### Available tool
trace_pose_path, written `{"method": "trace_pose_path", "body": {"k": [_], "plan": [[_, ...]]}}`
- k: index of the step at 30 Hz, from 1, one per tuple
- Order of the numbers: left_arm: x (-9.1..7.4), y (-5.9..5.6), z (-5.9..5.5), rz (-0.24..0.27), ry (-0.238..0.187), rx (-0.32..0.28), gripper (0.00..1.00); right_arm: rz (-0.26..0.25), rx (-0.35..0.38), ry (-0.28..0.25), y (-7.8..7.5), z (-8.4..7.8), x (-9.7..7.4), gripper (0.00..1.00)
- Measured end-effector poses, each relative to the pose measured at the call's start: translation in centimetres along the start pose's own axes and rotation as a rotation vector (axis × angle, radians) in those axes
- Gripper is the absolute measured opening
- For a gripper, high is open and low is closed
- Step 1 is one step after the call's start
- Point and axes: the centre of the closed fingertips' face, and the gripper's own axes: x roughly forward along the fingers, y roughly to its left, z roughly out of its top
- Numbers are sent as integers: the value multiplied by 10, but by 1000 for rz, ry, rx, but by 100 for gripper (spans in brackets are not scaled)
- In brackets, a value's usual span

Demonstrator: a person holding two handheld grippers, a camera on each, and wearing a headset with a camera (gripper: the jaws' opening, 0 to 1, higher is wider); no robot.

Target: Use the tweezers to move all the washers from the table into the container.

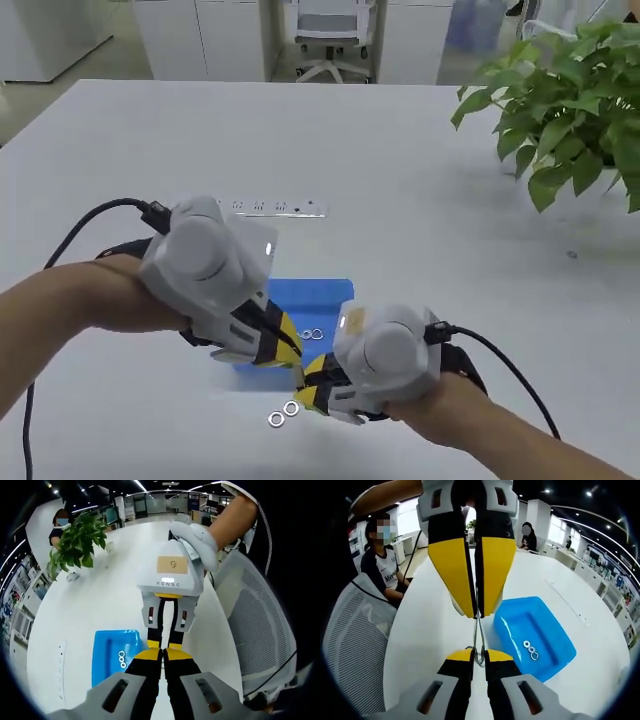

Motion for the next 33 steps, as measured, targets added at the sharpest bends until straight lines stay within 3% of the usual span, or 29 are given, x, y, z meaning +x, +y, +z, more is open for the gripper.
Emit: {"method": "trace_pose_path", "body": {"k": [16, 33], "plan": [[-20, 15, 15, 24, -6, 30, 6, -32, -14, -22, -18, 22, -13, 10], [-25, 40, 16, 65, -16, 32, 6, -51, -19, -25, -47, 32, -10, 10]]}}
